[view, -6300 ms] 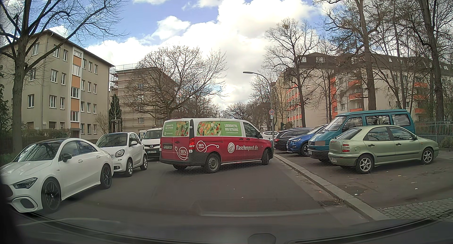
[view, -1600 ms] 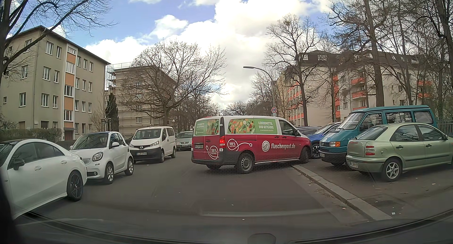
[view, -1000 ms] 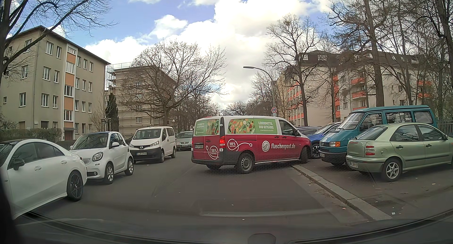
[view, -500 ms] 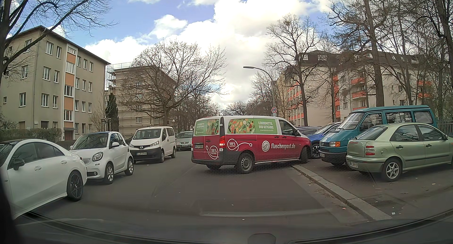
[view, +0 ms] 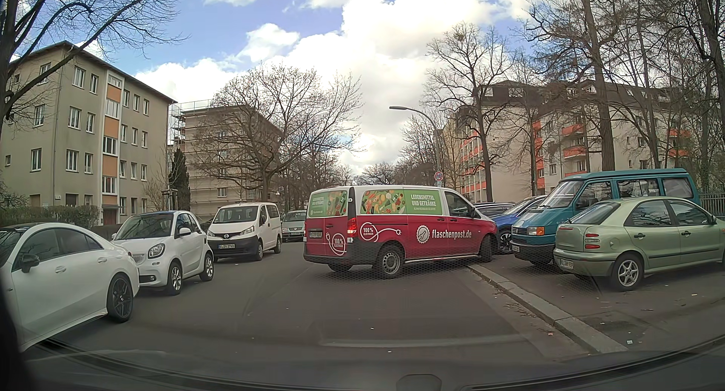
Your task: Follow the waypoints while adhering to traffic rules and regulations
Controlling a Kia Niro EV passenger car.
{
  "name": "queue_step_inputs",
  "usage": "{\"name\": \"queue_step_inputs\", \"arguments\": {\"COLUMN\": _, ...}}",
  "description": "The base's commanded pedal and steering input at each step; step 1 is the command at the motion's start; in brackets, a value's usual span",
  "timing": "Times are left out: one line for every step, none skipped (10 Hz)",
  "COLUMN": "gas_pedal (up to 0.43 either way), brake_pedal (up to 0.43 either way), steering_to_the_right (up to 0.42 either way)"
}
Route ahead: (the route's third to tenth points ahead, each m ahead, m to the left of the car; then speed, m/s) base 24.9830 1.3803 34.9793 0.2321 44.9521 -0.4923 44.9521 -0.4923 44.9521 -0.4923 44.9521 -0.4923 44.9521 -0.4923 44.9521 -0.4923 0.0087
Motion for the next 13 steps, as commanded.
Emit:
{"name": "queue_step_inputs", "arguments": {"gas_pedal": 0.000, "brake_pedal": 0.390, "steering_to_the_right": -0.005}}
{"name": "queue_step_inputs", "arguments": {"gas_pedal": 0.000, "brake_pedal": 0.390, "steering_to_the_right": -0.006}}
{"name": "queue_step_inputs", "arguments": {"gas_pedal": 0.000, "brake_pedal": 0.384, "steering_to_the_right": -0.006}}
{"name": "queue_step_inputs", "arguments": {"gas_pedal": 0.000, "brake_pedal": 0.390, "steering_to_the_right": -0.006}}
{"name": "queue_step_inputs", "arguments": {"gas_pedal": 0.000, "brake_pedal": 0.390, "steering_to_the_right": -0.006}}
{"name": "queue_step_inputs", "arguments": {"gas_pedal": 0.000, "brake_pedal": 0.384, "steering_to_the_right": -0.006}}
{"name": "queue_step_inputs", "arguments": {"gas_pedal": 0.000, "brake_pedal": 0.390, "steering_to_the_right": -0.006}}
{"name": "queue_step_inputs", "arguments": {"gas_pedal": 0.000, "brake_pedal": 0.390, "steering_to_the_right": -0.006}}
{"name": "queue_step_inputs", "arguments": {"gas_pedal": 0.000, "brake_pedal": 0.384, "steering_to_the_right": -0.006}}
{"name": "queue_step_inputs", "arguments": {"gas_pedal": 0.000, "brake_pedal": 0.390, "steering_to_the_right": -0.006}}
{"name": "queue_step_inputs", "arguments": {"gas_pedal": 0.000, "brake_pedal": 0.384, "steering_to_the_right": -0.006}}
{"name": "queue_step_inputs", "arguments": {"gas_pedal": 0.000, "brake_pedal": 0.390, "steering_to_the_right": -0.006}}
{"name": "queue_step_inputs", "arguments": {"gas_pedal": 0.000, "brake_pedal": 0.384, "steering_to_the_right": -0.005}}
